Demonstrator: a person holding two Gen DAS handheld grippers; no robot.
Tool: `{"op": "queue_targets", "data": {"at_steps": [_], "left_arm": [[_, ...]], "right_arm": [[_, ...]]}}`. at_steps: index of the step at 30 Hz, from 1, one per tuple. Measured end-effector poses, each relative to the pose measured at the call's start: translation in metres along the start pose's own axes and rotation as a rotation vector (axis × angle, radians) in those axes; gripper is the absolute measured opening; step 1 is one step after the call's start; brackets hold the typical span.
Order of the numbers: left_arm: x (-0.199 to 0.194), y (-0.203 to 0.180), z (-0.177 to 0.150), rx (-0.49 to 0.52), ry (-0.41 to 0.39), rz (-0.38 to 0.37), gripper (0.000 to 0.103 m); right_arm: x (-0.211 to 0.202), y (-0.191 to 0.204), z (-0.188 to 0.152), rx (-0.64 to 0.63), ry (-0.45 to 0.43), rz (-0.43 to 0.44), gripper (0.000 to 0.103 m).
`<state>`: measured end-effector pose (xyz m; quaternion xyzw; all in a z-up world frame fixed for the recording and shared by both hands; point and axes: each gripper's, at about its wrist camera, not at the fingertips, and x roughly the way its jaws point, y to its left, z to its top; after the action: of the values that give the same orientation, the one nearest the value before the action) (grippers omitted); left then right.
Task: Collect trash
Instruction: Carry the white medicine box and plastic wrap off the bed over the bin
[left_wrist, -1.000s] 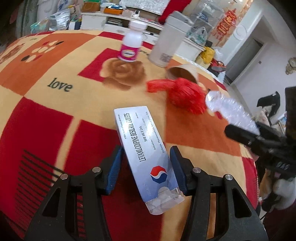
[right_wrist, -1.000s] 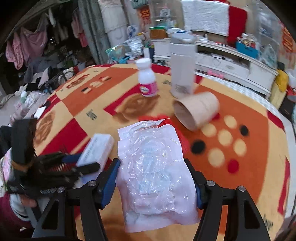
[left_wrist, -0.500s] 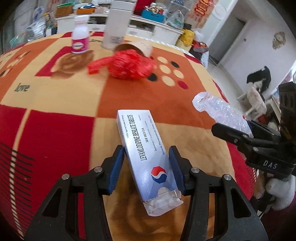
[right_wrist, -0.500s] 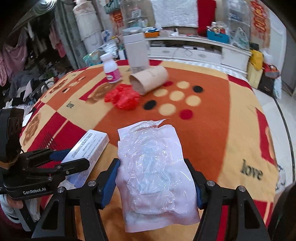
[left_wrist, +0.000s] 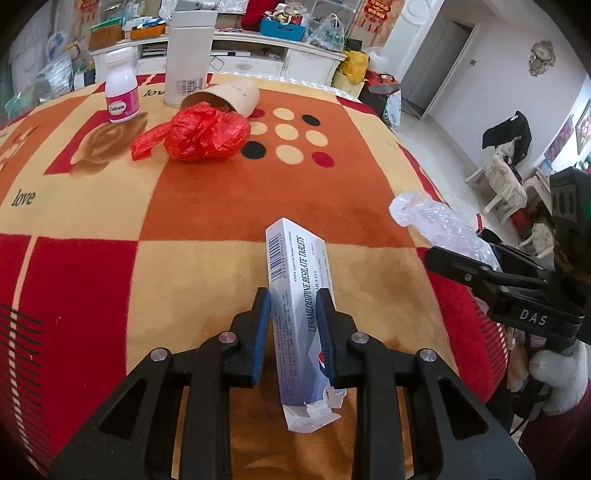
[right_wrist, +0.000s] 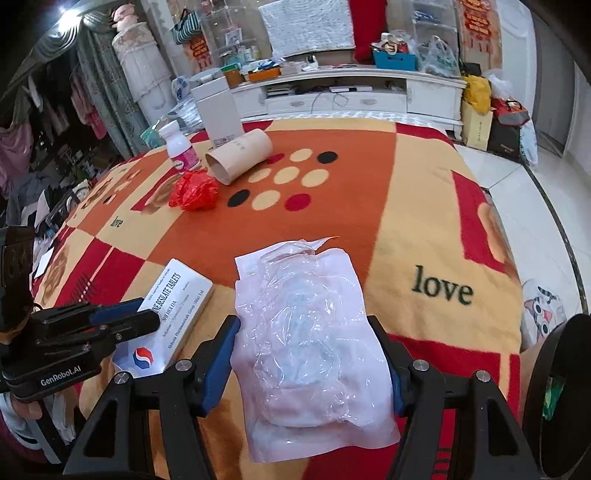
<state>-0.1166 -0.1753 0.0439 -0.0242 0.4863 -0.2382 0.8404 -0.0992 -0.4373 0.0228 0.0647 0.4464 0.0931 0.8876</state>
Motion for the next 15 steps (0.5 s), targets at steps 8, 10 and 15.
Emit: {"op": "queue_targets", "data": {"at_steps": [8,10,15], "left_arm": [[0.015,0.003,-0.007,-0.032,0.055,-0.007,0.055],[0.018,0.0,-0.008,-0.024,0.048,0.009,0.056],[0.029,-0.011,-0.001,0.021,0.028,0.088,0.057]], "right_arm": [[-0.004,-0.001,-0.005,0.005,0.001,0.015,0.065],[-0.003,-0.001,-0.005,0.009,0.001,0.018,0.065],[-0.004,-0.003,-0.007,0.018,0.004,0.018,0.066]]}}
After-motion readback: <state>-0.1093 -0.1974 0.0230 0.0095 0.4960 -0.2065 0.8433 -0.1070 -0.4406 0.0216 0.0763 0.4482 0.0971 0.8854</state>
